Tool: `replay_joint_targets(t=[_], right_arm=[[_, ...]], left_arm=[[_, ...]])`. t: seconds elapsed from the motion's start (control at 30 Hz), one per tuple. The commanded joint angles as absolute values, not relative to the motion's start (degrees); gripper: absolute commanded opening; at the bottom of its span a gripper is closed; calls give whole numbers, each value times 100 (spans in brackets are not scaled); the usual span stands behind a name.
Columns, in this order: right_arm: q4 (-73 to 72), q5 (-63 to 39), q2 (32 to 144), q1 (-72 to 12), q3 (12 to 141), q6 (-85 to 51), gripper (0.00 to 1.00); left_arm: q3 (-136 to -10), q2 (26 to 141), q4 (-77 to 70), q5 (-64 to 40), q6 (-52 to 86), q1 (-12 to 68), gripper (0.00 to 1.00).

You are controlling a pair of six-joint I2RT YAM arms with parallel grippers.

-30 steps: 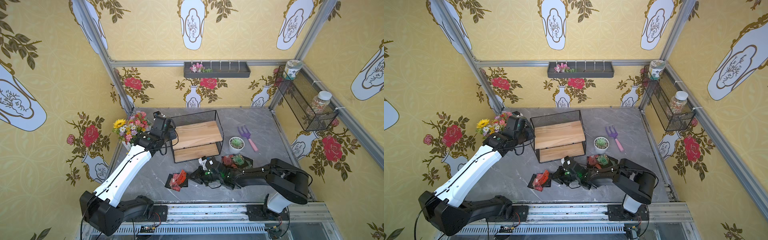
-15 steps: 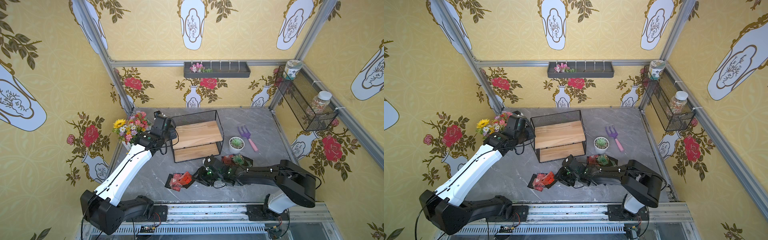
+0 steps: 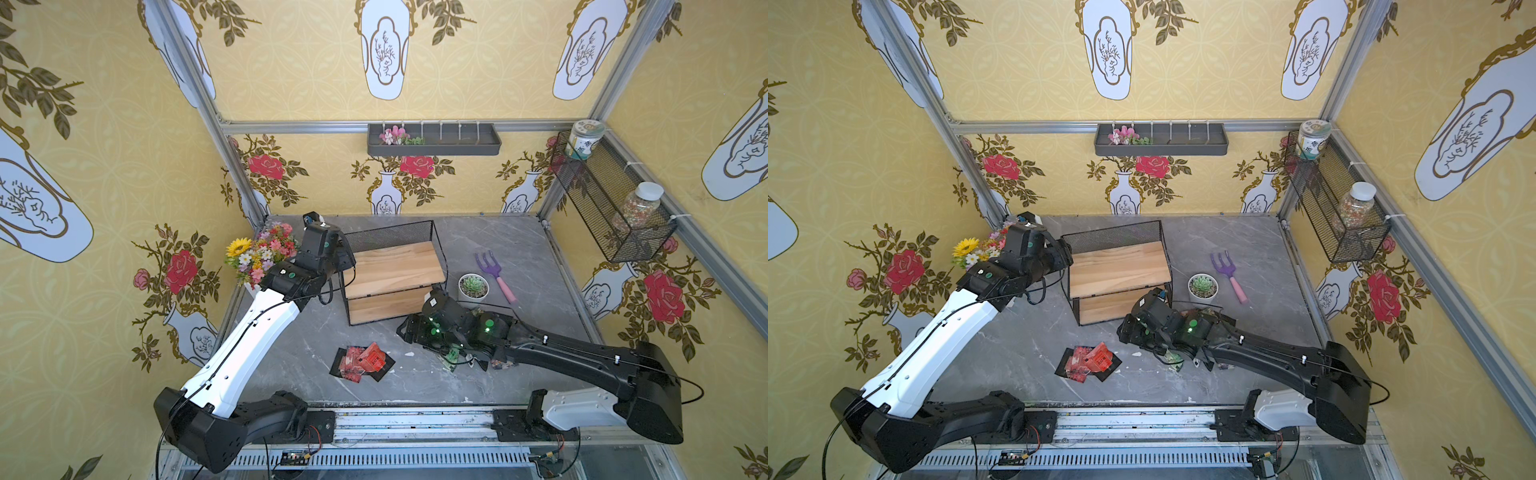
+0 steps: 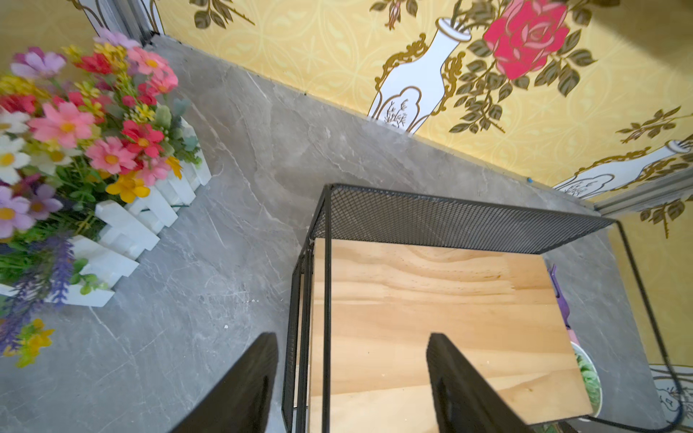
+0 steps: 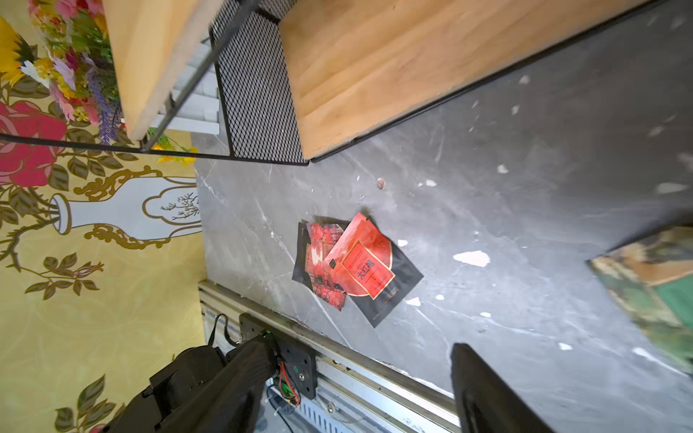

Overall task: Remove the tea bags from the shelf
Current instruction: Place the tea bag at the center of the board, then reset both arms

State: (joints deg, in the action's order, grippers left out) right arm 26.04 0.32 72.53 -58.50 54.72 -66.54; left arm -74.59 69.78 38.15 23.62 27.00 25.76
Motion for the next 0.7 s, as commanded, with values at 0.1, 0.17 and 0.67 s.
replay_joint_targets(t=[0.1, 0.17, 0.67], right_arm=[[4771, 1517, 6549, -5844, 5883, -6250, 97], [5475, 2000, 6277, -5782, 6058, -6382, 97], [5949, 4422, 4926, -3262, 6567, -4586, 97]], left_arm=[[-7367, 6412, 3927, 3113, 3072, 2570, 97], [-7182, 6124, 4008, 3268, 3252, 2575, 100], [-5351, 4904, 5043, 4615, 4900, 2572, 100]])
